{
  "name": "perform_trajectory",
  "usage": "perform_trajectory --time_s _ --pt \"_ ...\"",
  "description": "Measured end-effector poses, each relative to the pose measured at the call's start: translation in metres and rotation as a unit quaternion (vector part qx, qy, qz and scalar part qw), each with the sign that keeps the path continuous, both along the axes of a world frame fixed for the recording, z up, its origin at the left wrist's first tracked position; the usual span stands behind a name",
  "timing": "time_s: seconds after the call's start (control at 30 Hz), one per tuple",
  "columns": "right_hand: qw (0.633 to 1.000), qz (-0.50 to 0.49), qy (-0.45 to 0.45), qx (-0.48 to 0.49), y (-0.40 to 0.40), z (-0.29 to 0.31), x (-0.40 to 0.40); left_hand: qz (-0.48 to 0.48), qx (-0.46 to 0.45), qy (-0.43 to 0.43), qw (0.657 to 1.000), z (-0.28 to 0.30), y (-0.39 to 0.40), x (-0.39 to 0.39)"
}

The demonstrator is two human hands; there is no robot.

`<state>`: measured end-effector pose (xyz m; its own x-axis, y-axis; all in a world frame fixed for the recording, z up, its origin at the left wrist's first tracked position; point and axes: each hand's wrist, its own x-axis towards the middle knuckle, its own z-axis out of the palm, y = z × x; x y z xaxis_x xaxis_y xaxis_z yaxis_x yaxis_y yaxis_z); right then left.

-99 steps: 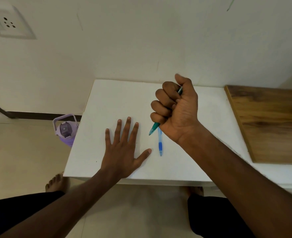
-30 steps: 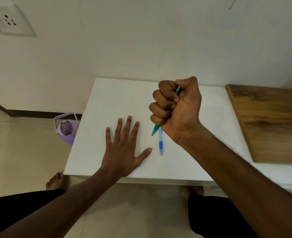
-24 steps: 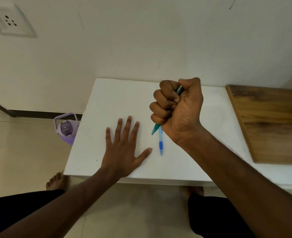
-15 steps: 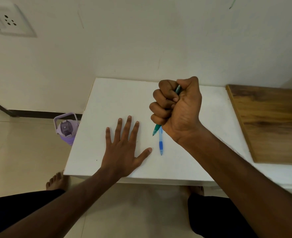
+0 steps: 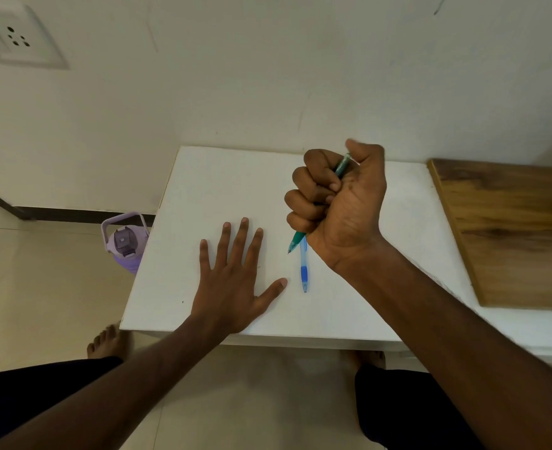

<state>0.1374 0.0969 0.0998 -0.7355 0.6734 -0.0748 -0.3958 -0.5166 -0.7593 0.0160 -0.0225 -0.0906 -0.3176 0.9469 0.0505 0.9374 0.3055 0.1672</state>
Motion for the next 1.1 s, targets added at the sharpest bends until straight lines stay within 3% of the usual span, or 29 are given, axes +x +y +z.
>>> perform_trajectory --time_s 1.1 --pt "0.999 -0.029 -0.002 -0.037 0.0043 -0.0045 -0.0024 0.002 0.019 0.011 1.000 -0.0068 0.0012 -0.0006"
